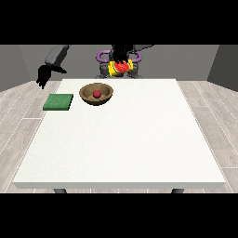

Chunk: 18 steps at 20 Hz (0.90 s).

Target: Pick the cup and pour the ball into the bowl, then pick the bowl and place it on the pad

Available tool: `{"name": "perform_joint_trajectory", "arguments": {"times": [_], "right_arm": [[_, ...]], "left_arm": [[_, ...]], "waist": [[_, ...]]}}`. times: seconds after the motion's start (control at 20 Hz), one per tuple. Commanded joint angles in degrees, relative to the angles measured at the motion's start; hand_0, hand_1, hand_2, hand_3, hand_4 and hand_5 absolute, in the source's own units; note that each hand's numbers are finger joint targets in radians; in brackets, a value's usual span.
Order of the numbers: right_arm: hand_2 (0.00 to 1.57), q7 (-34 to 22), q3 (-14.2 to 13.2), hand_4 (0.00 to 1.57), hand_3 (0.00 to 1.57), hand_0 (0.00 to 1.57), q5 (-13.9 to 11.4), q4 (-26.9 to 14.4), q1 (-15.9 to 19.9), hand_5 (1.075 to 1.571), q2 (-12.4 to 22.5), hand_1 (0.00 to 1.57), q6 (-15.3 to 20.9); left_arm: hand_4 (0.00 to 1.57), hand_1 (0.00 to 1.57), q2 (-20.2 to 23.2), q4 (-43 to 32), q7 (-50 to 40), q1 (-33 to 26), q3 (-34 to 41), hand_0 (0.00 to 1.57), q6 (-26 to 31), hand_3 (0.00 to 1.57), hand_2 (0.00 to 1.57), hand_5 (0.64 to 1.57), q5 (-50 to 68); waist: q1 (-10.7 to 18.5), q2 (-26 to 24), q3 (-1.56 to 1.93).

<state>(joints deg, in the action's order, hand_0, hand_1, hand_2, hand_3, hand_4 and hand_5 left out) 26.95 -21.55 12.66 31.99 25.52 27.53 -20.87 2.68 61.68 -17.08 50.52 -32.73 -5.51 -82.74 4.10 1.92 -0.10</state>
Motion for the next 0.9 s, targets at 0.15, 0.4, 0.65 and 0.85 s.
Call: {"name": "perform_joint_trajectory", "arguments": {"times": [0.15, 0.4, 0.65, 0.85], "right_arm": [[0.0, -2.8, -1.8, 0.48, 0.0, 0.0, 2.1, 0.5, 1.0, 1.561, 0.8, 0.0, 0.9], [0.0, -1.2, -0.8, 0.22, 0.0, 0.0, 2.1, 2.1, 0.5, 1.565, -3.6, 0.0, 2.3], [0.0, -2.6, 0.1, 0.38, 0.0, 0.0, 2.7, 4.9, 2.7, 1.569, -5.5, 0.0, 2.4], [0.0, -4.0, 2.5, 0.42, 0.0, 0.0, 1.6, 6.9, 5.1, 1.566, -7.8, 0.0, 3.4]], "left_arm": [[0.86, 0.37, 2.6, 6.2, 4.3, -8.9, 15.5, 0.37, -11.4, 1.57, 1.57, 1.568, 17.0], [0.91, 1.24, 0.0, 7.9, 12.7, -11.0, 26.1, 1.24, -10.7, 1.24, 1.57, 1.546, 36.1], [0.86, 0.78, -2.5, 7.1, 22.7, -13.2, 32.4, 0.78, -10.0, 0.09, 0.7, 1.531, 50.3], [0.4, 0.0, -2.6, 5.8, 28.4, -15.5, 34.2, 0.0, -10.2, 0.0, 0.0, 1.548, 61.0]], "waist": [[5.7, 2.3, -0.14], [4.8, 7.4, -0.29], [2.4, 11.7, -0.24], [0.4, 14.3, -0.1]]}}
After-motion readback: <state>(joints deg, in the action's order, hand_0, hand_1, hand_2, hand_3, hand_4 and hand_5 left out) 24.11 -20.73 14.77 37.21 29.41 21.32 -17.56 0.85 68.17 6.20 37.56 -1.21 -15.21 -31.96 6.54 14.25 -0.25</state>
